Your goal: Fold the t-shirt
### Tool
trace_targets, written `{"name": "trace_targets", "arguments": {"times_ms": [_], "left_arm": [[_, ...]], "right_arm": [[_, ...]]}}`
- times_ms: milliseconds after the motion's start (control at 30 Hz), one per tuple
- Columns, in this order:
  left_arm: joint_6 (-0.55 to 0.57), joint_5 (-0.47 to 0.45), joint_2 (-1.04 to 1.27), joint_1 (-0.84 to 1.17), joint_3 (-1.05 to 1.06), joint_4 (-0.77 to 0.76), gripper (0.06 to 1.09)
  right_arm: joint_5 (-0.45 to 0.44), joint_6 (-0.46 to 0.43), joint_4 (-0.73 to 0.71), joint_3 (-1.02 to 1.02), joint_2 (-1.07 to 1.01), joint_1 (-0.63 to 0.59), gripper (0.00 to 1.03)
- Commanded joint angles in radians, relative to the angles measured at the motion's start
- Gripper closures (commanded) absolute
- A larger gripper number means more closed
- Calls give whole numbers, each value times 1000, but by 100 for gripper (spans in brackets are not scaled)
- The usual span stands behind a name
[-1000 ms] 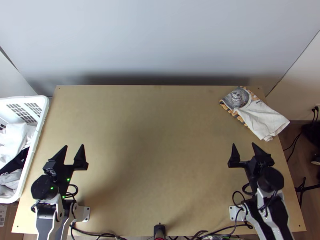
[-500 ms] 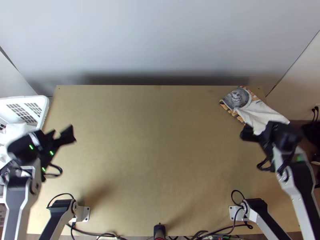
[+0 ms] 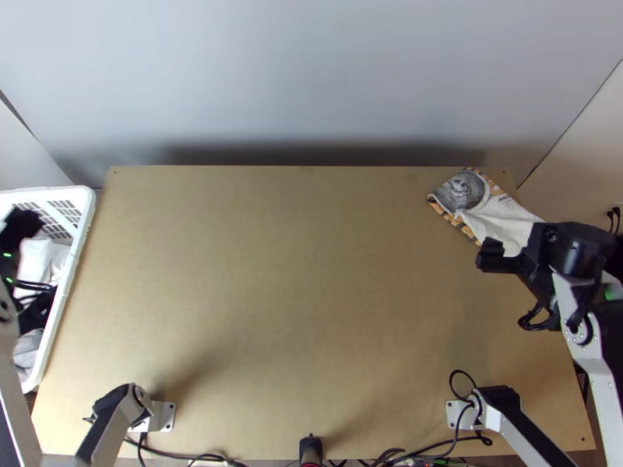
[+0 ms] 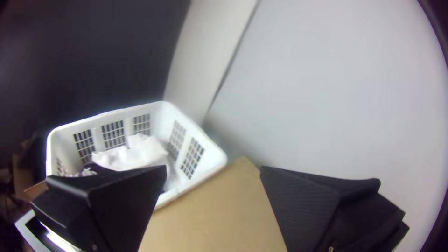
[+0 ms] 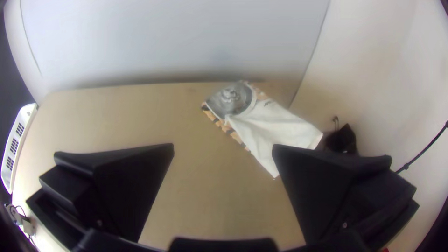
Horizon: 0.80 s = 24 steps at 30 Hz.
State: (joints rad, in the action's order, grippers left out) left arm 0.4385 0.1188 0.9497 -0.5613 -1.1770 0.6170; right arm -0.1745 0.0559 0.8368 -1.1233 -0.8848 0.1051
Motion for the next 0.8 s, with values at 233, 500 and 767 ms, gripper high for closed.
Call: {"name": "trace_targets", "arguments": {"times_ms": [233,500,767], "left_arm": [[29,32,436,-469,-182,90,10],[-330,13,643,-589,-202,-115,10],[-419,50,949,-655,-312,-36,10]], "right_arm": [[127,-36,153,-70,-80,27,5],[136,-114,211,-61,-63,54,5],[138,-119,251,-27,-82,48,5]]}}
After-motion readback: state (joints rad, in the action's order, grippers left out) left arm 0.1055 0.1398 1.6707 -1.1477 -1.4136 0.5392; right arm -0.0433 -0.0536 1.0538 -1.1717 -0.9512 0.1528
